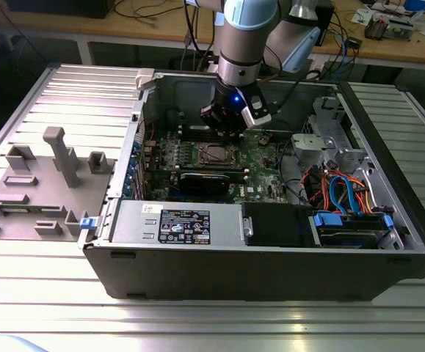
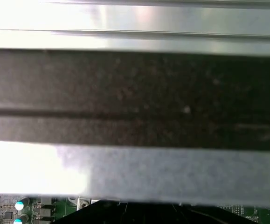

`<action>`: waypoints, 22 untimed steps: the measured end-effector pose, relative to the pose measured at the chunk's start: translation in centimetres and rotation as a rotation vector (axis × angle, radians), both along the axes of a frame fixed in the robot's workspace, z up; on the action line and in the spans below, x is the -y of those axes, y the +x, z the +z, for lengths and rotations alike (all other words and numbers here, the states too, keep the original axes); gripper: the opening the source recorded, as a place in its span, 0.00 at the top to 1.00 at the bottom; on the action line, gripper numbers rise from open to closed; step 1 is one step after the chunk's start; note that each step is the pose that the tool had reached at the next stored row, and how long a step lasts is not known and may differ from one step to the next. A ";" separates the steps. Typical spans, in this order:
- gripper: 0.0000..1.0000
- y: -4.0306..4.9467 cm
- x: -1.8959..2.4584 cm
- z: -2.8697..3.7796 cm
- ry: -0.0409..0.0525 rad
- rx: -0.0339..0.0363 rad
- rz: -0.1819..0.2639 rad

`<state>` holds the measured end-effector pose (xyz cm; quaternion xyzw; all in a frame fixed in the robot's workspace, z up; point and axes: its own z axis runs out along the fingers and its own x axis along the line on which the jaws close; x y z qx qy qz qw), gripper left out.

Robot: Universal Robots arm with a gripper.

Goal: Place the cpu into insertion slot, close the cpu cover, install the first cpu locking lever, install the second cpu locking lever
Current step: 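Install the first cpu locking lever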

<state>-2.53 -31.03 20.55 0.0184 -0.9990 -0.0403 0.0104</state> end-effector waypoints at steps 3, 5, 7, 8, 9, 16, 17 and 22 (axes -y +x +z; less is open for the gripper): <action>0.89 0.00 0.00 0.00 -0.0003 -0.0001 0.000; 0.89 0.01 0.01 -0.04 -0.0008 -0.0001 0.000; 0.89 0.02 0.00 -0.10 -0.0024 -0.0001 0.000; 0.89 0.02 0.00 -0.12 -0.0031 -0.0002 0.000; 0.89 0.02 0.01 -0.16 -0.0038 -0.0003 0.000; 0.89 0.04 0.00 -0.19 -0.0039 0.0002 0.000; 0.89 0.04 0.00 -0.16 -0.0036 0.0004 0.000; 0.89 0.04 0.01 -0.02 -0.0040 0.0001 0.000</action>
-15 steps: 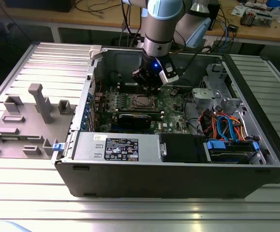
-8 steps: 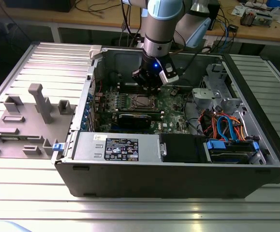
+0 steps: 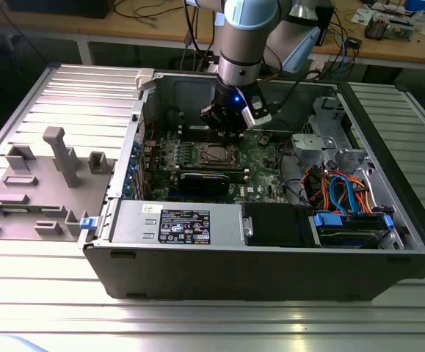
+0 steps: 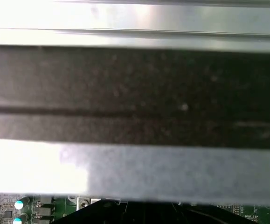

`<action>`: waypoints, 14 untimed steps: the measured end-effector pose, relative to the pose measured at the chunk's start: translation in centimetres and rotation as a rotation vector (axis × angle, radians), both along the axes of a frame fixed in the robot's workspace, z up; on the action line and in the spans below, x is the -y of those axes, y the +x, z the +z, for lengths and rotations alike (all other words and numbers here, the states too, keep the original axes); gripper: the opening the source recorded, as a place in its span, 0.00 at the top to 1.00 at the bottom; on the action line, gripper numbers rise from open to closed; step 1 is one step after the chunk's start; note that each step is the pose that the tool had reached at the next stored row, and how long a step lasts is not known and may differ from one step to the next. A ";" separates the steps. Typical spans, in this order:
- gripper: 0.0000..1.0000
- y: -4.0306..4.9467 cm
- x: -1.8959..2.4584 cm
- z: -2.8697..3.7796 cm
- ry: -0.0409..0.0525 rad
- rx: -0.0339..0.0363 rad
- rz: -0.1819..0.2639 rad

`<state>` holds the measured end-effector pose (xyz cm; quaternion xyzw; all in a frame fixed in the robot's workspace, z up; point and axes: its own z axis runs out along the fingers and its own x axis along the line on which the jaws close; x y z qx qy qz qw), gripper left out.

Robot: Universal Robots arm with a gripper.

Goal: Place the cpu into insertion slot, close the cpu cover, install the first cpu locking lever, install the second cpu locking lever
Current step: 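Install the first cpu locking lever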

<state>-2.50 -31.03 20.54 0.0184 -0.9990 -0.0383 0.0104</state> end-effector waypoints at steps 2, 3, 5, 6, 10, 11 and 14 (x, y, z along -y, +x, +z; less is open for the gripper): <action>0.89 0.00 0.00 0.01 -0.0001 -0.0001 0.000; 0.89 0.00 0.00 0.02 -0.0002 -0.0001 0.000; 0.89 0.00 0.01 0.02 -0.0003 -0.0002 0.000; 0.89 0.00 0.01 0.04 -0.0003 -0.0002 0.000; 0.89 0.00 0.00 0.13 0.0000 0.0000 0.000; 0.89 0.00 0.01 0.13 -0.0001 -0.0001 0.000; 0.89 0.02 0.06 -0.11 -0.0020 -0.0004 0.000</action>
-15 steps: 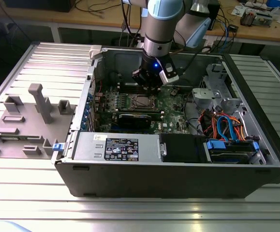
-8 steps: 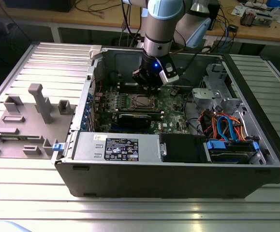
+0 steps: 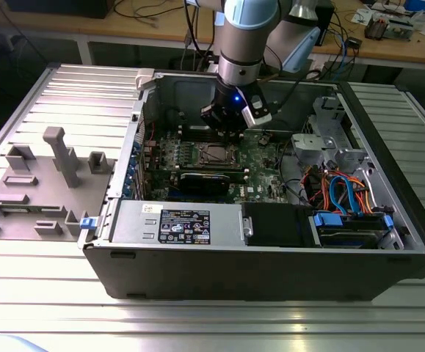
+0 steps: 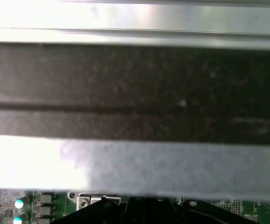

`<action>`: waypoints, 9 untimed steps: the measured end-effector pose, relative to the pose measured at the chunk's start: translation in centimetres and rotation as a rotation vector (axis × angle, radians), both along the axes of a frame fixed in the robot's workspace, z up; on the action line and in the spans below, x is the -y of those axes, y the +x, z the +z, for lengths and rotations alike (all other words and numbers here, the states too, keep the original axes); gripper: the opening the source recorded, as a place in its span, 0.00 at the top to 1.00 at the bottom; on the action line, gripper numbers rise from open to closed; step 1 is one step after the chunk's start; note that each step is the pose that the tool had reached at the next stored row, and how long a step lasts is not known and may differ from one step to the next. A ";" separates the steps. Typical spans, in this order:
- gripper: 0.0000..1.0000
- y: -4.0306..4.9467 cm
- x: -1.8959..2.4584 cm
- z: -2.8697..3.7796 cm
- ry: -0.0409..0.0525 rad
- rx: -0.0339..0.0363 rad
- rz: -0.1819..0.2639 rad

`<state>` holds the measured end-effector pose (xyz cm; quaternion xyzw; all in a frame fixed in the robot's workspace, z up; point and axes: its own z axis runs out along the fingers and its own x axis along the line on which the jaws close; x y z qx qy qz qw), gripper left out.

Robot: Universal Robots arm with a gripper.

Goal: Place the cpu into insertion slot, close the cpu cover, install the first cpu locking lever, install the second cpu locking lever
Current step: 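Install the first cpu locking lever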

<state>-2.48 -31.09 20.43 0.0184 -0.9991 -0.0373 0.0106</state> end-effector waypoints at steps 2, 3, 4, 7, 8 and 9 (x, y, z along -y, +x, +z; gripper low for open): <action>0.89 0.02 0.01 -0.22 -0.0023 -0.0004 0.000; 0.89 0.04 -0.03 -0.36 -0.0004 0.0003 0.000; 0.89 0.04 -0.02 -0.41 -0.0014 0.0003 0.000; 0.89 0.04 0.00 -0.43 -0.0008 0.0001 0.000; 0.89 0.04 0.00 -0.43 0.0021 0.0000 0.000; 0.89 0.04 0.00 -0.43 0.0042 0.0001 0.000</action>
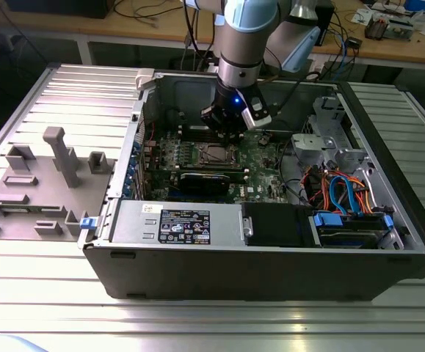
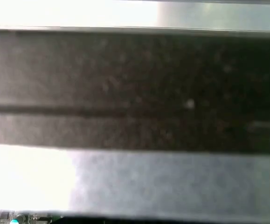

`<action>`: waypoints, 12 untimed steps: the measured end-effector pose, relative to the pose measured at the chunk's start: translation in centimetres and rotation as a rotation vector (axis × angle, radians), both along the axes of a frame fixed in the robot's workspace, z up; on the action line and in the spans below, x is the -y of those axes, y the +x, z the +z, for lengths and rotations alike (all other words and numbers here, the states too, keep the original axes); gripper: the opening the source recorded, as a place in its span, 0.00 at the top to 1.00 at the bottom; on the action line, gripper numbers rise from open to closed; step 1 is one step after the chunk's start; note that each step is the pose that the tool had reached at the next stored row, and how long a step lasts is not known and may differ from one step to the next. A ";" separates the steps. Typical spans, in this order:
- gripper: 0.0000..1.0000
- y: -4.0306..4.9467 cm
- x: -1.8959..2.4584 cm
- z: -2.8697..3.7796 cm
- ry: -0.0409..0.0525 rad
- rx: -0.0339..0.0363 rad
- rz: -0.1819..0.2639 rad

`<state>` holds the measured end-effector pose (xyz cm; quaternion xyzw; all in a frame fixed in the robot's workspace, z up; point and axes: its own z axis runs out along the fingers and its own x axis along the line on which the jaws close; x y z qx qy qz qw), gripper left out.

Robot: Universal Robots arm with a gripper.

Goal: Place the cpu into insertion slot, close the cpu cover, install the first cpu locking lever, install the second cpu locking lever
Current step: 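Install the first cpu locking lever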

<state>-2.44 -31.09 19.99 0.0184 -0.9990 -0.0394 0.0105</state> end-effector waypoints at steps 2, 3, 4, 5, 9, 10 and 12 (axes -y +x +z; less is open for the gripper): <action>0.89 0.00 -0.01 0.04 0.0021 0.0004 0.000; 0.89 0.01 -0.02 0.19 0.0027 0.0008 0.000; 0.89 0.02 -0.03 0.33 0.0033 0.0012 0.000; 0.89 0.01 -0.02 0.62 0.0018 0.0003 0.000; 0.89 0.01 -0.01 0.99 0.0019 0.0003 0.000; 0.89 0.01 -0.01 0.99 0.0019 0.0002 0.000; 0.89 0.01 0.11 1.00 0.0017 0.0001 0.000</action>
